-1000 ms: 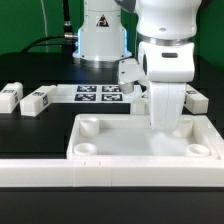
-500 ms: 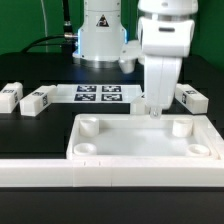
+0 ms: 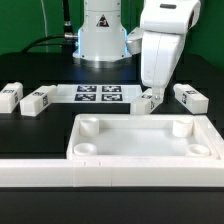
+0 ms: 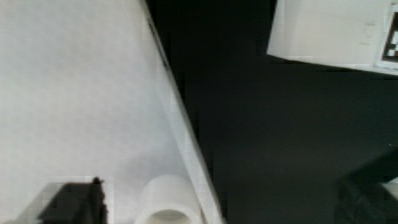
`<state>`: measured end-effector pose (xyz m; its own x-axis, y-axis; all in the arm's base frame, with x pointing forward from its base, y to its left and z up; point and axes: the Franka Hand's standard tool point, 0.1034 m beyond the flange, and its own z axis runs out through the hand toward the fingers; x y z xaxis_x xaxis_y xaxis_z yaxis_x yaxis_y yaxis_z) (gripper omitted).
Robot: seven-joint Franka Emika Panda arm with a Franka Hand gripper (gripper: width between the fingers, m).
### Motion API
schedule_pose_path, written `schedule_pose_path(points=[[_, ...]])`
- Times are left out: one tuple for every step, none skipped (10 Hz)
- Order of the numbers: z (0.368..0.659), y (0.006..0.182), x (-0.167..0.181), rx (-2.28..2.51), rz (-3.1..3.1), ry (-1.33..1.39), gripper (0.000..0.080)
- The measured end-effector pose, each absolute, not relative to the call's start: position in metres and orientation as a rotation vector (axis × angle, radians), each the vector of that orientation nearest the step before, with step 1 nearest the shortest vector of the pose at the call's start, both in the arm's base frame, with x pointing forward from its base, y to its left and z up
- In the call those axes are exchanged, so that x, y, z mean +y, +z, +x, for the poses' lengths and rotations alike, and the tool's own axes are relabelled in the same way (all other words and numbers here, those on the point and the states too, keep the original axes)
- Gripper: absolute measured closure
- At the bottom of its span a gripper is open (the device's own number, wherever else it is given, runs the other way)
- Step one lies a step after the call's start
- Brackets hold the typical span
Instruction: Assemble desk
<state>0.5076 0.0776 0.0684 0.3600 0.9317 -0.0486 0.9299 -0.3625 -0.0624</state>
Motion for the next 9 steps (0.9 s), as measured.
schedule_pose_path(points=[[0.506,0.069,0.079,-1.711,-2.604,0.121,0.0151],[0.494,0.072,0.086,-1.526,-2.726,0.142,0.0151],[0.488,0.076,0.098,-1.424,-2.793,0.143,0.0151],[0.485,0.076,0.110,-1.330,-2.842,0.142,0.0151],[0.487,0.075,0.115,-1.332,-2.838,0.114,0.0151],[0.488,0.075,0.113,-1.327,-2.841,0.115,0.0150],[0.488,0.075,0.114,-1.241,-2.881,0.115,0.0150],[0.487,0.075,0.116,-1.122,-2.932,0.117,0.0151],[0.481,0.074,0.122,-0.878,-3.022,0.126,0.0150]])
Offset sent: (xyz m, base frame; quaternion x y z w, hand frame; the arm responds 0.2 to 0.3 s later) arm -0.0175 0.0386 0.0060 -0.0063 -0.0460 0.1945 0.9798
